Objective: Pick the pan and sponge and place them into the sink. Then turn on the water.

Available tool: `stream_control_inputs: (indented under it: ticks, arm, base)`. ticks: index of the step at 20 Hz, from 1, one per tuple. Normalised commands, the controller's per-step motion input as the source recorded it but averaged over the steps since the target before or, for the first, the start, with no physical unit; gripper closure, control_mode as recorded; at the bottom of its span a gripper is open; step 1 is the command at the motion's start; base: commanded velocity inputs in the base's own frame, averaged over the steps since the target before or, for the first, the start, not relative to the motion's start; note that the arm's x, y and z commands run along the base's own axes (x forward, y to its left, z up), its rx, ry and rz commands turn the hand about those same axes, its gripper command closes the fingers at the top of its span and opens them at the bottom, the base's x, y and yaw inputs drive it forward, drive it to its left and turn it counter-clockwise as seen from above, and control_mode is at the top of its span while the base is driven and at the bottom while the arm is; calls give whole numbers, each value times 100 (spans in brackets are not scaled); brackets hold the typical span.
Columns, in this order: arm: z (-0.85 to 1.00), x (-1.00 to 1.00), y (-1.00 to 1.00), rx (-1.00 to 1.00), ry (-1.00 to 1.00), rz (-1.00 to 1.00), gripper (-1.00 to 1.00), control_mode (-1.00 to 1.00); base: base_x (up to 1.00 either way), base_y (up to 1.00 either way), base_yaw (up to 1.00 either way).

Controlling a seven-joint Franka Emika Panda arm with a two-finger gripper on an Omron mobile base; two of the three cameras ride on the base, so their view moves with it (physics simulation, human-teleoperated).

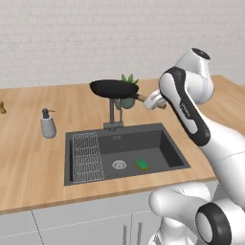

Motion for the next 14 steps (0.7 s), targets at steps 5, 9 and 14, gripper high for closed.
stream_control_inputs:
  ticks: [5,9,14]
  arm:
    - [0,13,-93,-1,-9,0,100,-100]
    - [-15,43,-54,-14,0,0,100,-100]
    - [-21,45,-54,-12,0,0,100,-100]
  base:
    - [0,0,0]
    - [0,0,0]
    - [0,0,0]
